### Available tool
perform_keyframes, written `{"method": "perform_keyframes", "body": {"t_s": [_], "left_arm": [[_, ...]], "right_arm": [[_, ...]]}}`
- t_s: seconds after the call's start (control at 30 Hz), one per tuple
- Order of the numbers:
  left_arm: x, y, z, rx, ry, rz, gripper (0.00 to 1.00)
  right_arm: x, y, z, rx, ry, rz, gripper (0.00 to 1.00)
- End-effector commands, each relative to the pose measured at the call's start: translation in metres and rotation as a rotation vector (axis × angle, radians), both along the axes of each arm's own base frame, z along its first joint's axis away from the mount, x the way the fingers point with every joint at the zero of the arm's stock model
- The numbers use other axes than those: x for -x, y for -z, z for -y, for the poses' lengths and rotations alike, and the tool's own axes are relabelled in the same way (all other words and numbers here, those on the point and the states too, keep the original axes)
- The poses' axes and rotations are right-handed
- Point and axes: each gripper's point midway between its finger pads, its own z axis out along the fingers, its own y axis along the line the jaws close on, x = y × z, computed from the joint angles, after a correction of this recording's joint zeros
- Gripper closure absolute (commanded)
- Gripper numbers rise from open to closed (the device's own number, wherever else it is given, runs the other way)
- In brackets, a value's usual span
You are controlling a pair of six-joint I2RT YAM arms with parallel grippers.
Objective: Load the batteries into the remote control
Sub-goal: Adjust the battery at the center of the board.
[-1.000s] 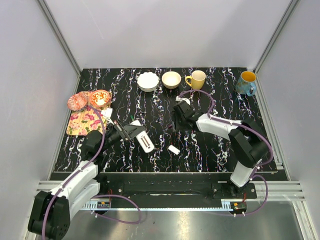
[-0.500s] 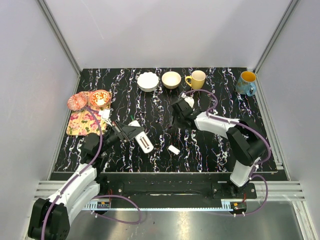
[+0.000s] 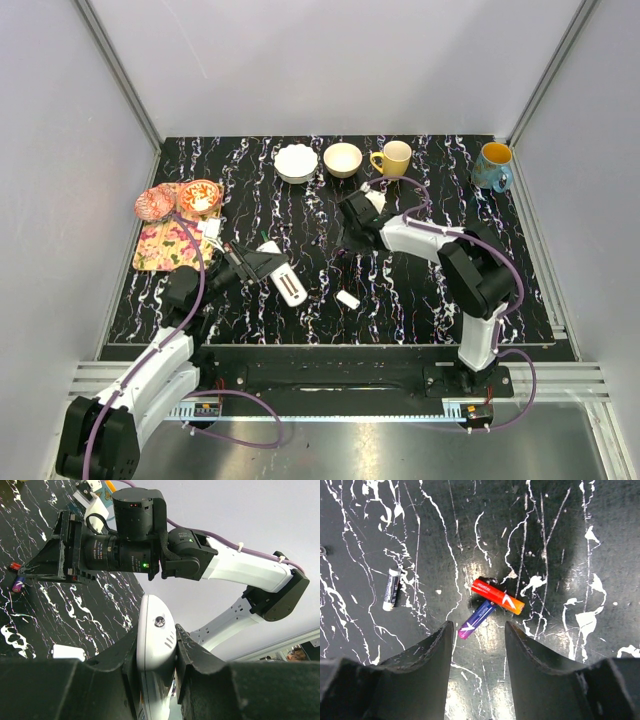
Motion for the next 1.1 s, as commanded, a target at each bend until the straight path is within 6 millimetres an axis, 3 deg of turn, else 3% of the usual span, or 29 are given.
{"method": "perform_keyframes", "body": {"t_s": [0.0,0.13,0.3,0.43,0.57,0.73,1.07], "left_arm": [[0.002,-0.014,-0.001,0.014,0.0,0.068,1.0],[0.002,-0.013,-0.001,0.013,-0.002,0.066,1.0],[0.0,-0.012,-0.001,0.012,-0.009,0.066,1.0],[-0.001,-0.009,-0.001,0.01,-0.01,0.054,1.0],[0.0,-0.006,-0.001,0.006,-0.004,0.048,1.0],[0.0,-0.004,-0.001,0.003,-0.007,0.042,1.0],[-0.001,0.0,-0.001,-0.002,-0.004,0.031,1.0]], "right_arm": [[-0.008,-0.02,0.004,0.001,-0.001,0.038,0.49],[-0.004,-0.045,0.016,0.047,-0.078,0.111,0.45],[-0.019,-0.053,0.041,0.206,-0.128,0.176,0.51],[-0.028,-0.046,0.029,0.242,-0.262,0.17,0.54],[-0.035,-0.044,0.016,0.242,-0.346,0.184,0.47],[-0.041,-0.032,0.005,0.257,-0.42,0.152,0.47],[-0.038,0.003,0.003,0.28,-0.458,0.074,0.55]]}}
